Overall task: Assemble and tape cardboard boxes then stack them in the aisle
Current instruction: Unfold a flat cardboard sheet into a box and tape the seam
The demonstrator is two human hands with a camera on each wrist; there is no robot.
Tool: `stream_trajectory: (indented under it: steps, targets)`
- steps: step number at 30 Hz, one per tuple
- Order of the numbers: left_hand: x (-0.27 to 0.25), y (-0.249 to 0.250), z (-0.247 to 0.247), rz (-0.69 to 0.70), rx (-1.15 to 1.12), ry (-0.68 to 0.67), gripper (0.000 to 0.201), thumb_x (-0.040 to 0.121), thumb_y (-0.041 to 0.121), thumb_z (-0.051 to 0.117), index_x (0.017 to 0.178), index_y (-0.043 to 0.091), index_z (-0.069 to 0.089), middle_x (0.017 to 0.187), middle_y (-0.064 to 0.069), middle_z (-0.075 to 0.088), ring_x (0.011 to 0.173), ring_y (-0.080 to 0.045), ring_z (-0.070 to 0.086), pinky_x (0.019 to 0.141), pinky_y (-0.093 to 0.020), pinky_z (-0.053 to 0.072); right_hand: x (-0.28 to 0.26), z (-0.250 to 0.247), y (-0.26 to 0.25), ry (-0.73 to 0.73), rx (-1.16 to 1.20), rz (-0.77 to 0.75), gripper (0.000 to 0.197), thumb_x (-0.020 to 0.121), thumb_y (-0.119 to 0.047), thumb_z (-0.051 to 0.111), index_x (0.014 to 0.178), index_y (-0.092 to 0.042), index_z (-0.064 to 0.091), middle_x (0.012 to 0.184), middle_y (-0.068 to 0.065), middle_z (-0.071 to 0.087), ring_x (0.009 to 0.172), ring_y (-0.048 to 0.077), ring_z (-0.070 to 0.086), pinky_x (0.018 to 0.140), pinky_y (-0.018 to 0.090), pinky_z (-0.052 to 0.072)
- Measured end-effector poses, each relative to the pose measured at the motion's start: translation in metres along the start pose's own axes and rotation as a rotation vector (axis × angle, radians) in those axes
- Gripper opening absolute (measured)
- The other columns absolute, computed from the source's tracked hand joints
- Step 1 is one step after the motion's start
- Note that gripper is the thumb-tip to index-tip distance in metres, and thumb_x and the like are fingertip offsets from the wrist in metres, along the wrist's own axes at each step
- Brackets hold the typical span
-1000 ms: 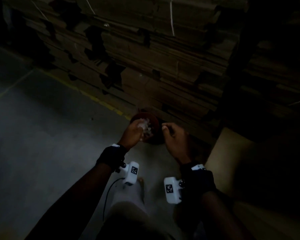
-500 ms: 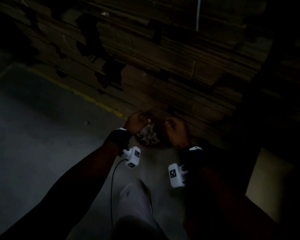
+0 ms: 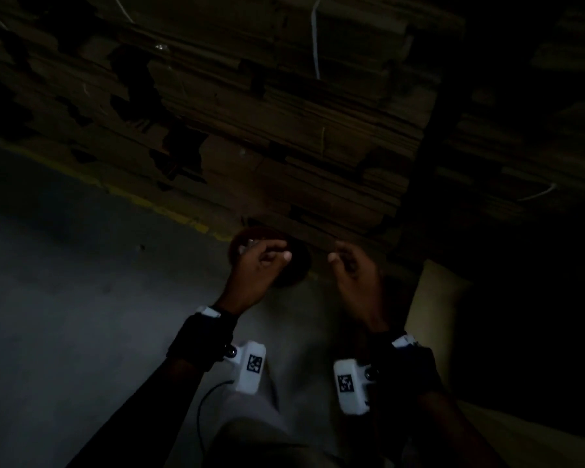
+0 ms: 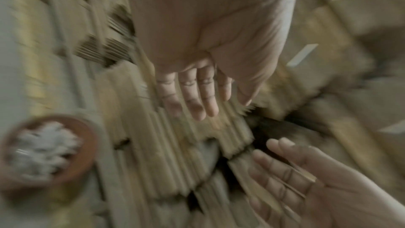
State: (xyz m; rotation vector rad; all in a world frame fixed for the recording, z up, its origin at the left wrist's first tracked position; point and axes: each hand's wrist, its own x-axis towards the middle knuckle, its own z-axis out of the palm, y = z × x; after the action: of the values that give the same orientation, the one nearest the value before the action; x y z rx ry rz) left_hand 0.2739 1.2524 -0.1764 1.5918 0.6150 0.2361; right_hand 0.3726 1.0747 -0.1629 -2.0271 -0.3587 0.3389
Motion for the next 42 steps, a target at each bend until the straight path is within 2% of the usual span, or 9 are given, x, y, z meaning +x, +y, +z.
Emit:
stream_trajectory:
  steps: [3, 7, 12, 16, 23, 27, 34, 37, 42]
  targets:
    - [-0.043, 0.024, 0.038, 0.072, 0.002, -0.033, 0.018, 0.094, 0.012, 0.069, 0.110, 0.021, 0.068, 0.098, -0.003, 0.072, 0.088, -0.006, 0.069, 0.079, -0.023, 0.056, -0.044, -0.057, -0.010, 0.102, 0.031, -0.083, 0.027, 0.096, -0.020, 0.068, 0.120, -0.032, 0.064, 0.106, -0.018, 0.069, 0.102, 0.000, 0.067, 0.092, 0.034, 0.057]
    - [-0.105, 0.068, 0.100, 0.191, 0.024, -0.071, 0.019, 0.095, 0.012, 0.068, 0.112, 0.017, 0.069, 0.101, 0.008, 0.071, 0.091, 0.004, 0.066, 0.078, -0.013, 0.051, -0.110, -0.139, -0.027, 0.219, -0.017, -0.228, 0.030, 0.094, -0.041, 0.063, 0.123, -0.035, 0.062, 0.114, -0.018, 0.069, 0.102, -0.001, 0.067, 0.083, 0.028, 0.057]
    - [-0.182, 0.108, 0.187, 0.414, 0.139, -0.108, 0.028, 0.094, 0.039, 0.066, 0.115, 0.021, 0.070, 0.105, 0.013, 0.072, 0.098, -0.005, 0.068, 0.081, -0.020, 0.054, -0.196, -0.247, -0.018, 0.304, -0.231, -0.406, 0.038, 0.097, -0.038, 0.057, 0.126, -0.014, 0.066, 0.119, -0.003, 0.067, 0.110, 0.012, 0.063, 0.090, 0.026, 0.051]
    - [-0.228, 0.123, 0.259, 0.531, 0.221, -0.167, 0.024, 0.093, 0.036, 0.066, 0.115, 0.025, 0.070, 0.107, 0.014, 0.071, 0.101, -0.008, 0.067, 0.083, -0.026, 0.054, -0.238, -0.305, 0.029, 0.423, -0.316, -0.468, 0.031, 0.097, -0.030, 0.059, 0.117, -0.009, 0.069, 0.113, 0.003, 0.069, 0.107, 0.018, 0.062, 0.096, 0.020, 0.043]
    - [-0.255, 0.132, 0.308, 0.542, 0.292, -0.139, 0.026, 0.091, 0.047, 0.060, 0.112, 0.032, 0.068, 0.108, 0.015, 0.071, 0.102, -0.007, 0.066, 0.082, -0.033, 0.055, -0.239, -0.299, 0.072, 0.415, -0.125, -0.520, 0.027, 0.100, -0.023, 0.056, 0.116, -0.006, 0.071, 0.115, 0.005, 0.070, 0.108, 0.024, 0.064, 0.097, 0.032, 0.047]
    - [-0.257, 0.130, 0.293, 0.531, 0.340, -0.099, 0.033, 0.093, 0.045, 0.061, 0.115, 0.024, 0.071, 0.109, 0.013, 0.072, 0.101, -0.008, 0.068, 0.082, -0.041, 0.057, -0.230, -0.290, 0.068, 0.493, -0.041, -0.503, 0.021, 0.096, -0.017, 0.062, 0.113, -0.009, 0.071, 0.109, 0.003, 0.071, 0.102, 0.020, 0.062, 0.091, 0.021, 0.043]
    - [-0.244, 0.135, 0.260, 0.562, 0.427, -0.083, 0.018, 0.096, 0.021, 0.068, 0.113, 0.017, 0.073, 0.099, 0.017, 0.069, 0.089, 0.013, 0.063, 0.070, -0.003, 0.043, -0.225, -0.253, 0.046, 0.613, 0.027, -0.446, 0.028, 0.096, -0.024, 0.058, 0.114, -0.006, 0.070, 0.107, 0.006, 0.071, 0.100, 0.019, 0.064, 0.084, 0.029, 0.052]
    - [-0.232, 0.132, 0.238, 0.542, 0.389, -0.127, 0.016, 0.097, 0.025, 0.066, 0.113, 0.027, 0.069, 0.104, 0.015, 0.071, 0.093, 0.003, 0.067, 0.073, -0.012, 0.050, -0.222, -0.229, 0.032, 0.655, 0.104, -0.396, 0.029, 0.096, -0.027, 0.057, 0.114, -0.008, 0.070, 0.104, 0.003, 0.070, 0.098, 0.017, 0.063, 0.079, 0.036, 0.056]
    - [-0.215, 0.121, 0.182, 0.571, 0.380, -0.165, 0.024, 0.097, 0.036, 0.062, 0.115, 0.023, 0.069, 0.110, 0.011, 0.071, 0.101, -0.002, 0.067, 0.084, -0.021, 0.053, -0.217, -0.170, -0.003, 0.669, 0.228, -0.285, 0.031, 0.098, -0.035, 0.056, 0.120, -0.016, 0.068, 0.110, 0.000, 0.070, 0.101, 0.015, 0.065, 0.082, 0.043, 0.057]
